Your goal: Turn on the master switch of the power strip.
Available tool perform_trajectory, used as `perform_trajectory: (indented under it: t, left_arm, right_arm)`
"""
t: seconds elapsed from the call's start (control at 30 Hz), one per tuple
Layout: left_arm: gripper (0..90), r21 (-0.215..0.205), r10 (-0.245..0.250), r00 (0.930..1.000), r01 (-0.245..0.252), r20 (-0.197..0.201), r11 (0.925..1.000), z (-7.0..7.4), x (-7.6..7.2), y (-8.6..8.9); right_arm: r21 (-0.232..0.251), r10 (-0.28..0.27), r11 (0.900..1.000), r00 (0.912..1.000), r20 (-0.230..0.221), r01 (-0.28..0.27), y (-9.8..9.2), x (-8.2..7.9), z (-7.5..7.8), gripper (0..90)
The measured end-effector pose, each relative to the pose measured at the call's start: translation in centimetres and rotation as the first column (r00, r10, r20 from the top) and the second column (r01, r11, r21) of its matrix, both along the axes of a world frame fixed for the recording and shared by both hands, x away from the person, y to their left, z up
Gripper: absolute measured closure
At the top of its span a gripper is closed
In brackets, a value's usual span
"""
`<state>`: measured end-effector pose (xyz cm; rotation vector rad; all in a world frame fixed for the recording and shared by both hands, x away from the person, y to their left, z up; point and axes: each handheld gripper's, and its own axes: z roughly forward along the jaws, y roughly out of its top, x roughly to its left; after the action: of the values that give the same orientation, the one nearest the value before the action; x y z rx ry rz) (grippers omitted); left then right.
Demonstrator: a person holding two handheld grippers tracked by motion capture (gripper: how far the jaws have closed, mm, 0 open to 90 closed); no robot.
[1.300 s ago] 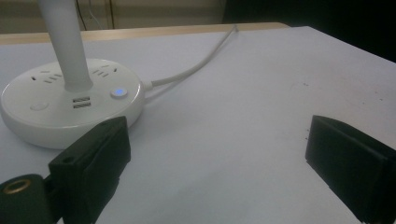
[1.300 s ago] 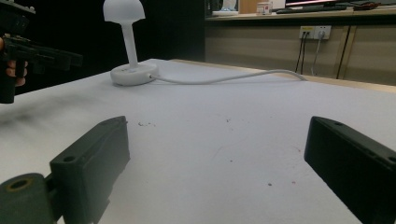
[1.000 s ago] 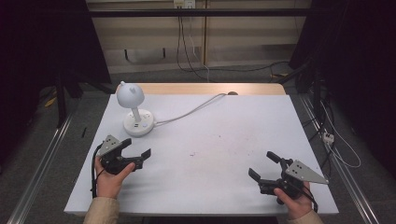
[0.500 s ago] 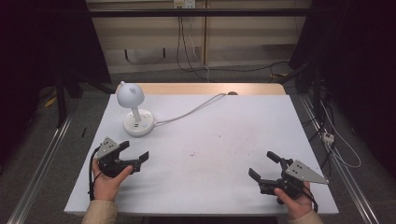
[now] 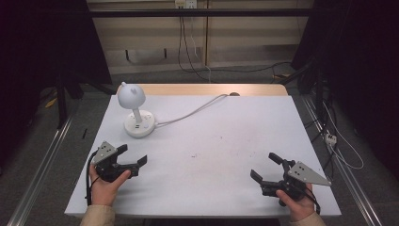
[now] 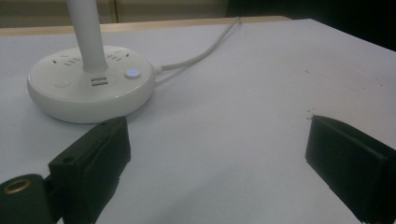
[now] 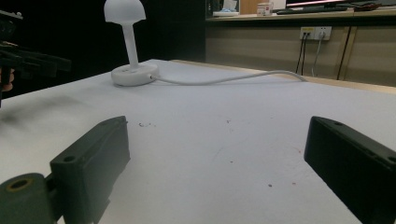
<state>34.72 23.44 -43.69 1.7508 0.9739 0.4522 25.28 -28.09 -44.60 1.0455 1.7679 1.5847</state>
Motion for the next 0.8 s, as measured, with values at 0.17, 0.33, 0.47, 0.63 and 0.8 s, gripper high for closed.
perform_trajectory:
  t: [0.17,0.33,0.47,0.63,0.8]
  left_arm:
    - [6.5,0.006,0.002,1.0000,-0.002,0.000,1.0000,-0.1,-0.1,0.3]
    - [6.5,0.008,0.007,1.0000,-0.007,-0.003,0.9999,-0.2,-0.3,0.6]
    - [6.5,0.012,0.007,1.0000,-0.007,-0.002,0.9999,-0.2,-0.4,0.8]
    - [6.5,0.005,0.012,0.9999,-0.012,-0.004,0.9999,-0.3,-0.6,1.0]
    - [6.5,0.011,0.010,0.9999,-0.010,-0.005,0.9999,-0.4,-0.8,1.2]
  right_arm:
    - [-0.006,0.004,1.000,1.0000,0.000,-0.004,0.0,0.0,0.0,6.1]
    - [-0.007,0.003,1.000,1.0000,0.001,-0.003,0.0,0.0,0.0,6.1]
    - [-0.006,0.003,1.000,1.0000,0.001,-0.003,0.0,0.0,0.0,6.1]
    - [-0.008,0.005,1.000,1.0000,0.002,-0.005,0.0,0.0,0.0,6.1]
    - [-0.010,0.004,1.000,1.0000,0.001,-0.004,-0.1,0.0,0.0,6.1]
